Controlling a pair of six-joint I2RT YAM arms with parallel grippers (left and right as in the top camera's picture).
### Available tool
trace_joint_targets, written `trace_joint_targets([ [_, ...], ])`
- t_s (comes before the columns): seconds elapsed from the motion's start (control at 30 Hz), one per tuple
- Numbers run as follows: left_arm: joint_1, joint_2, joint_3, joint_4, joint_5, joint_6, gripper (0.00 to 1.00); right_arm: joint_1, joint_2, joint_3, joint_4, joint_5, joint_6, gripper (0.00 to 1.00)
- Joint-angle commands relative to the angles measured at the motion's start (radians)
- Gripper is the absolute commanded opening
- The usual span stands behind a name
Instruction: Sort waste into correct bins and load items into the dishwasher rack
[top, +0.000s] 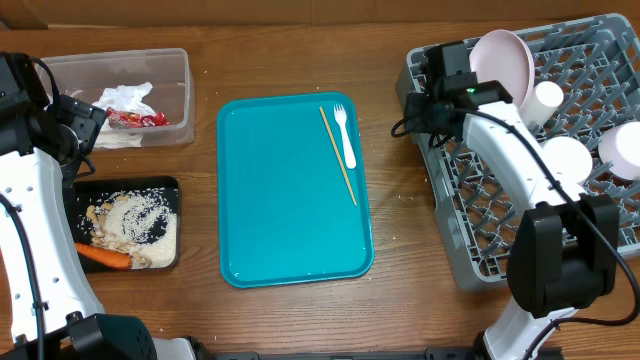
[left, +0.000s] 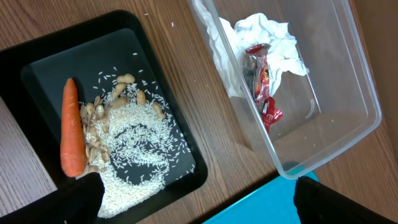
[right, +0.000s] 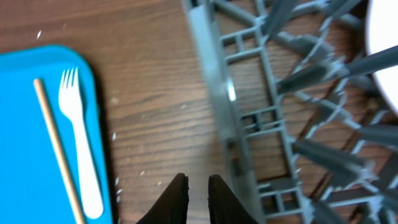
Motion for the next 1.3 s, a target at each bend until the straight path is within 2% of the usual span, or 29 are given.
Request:
trace_joint_targets([
  [0.0, -0.001, 0.004, 0.007, 0.001, -0.003, -0.01, 1.0, -0.039, -0.013, 0.01, 0.02, 0.028, -0.008, 0.14],
  [0.2, -0.001, 0.004, 0.007, 0.001, -0.003, -0.01, 1.0, -0.069, 0.008, 0.01, 0.021, 0.024, -0.008, 0.11],
  [0.3, -0.001, 0.004, 0.007, 0.001, -0.003, -0.01, 1.0, -0.069, 0.006, 0.029, 0.018, 0.022, -0.016, 0.04],
  [0.53, -0.001, 0.004, 0.007, 0.001, -0.003, -0.01, 1.0, -0.068, -0.021, 0.117, -0.002, -0.219, -0.059, 0.04],
  [0.83, -0.001, 0.004, 0.007, 0.001, -0.003, -0.01, 1.0, -0.068, 0.127, 0.09, 0.032, -0.219, -0.086, 0.04],
  [1.07, -0.001, 0.004, 0.007, 0.001, -0.003, -0.01, 1.0, -0.069, 0.133, 0.09, 0.04, -0.121, -0.086, 0.04],
  [1.27, -0.001, 0.004, 0.007, 0.001, -0.003, -0.01, 1.0, -0.068, 0.132, 0.105, 0.022, -0.114, -0.086, 0.04],
])
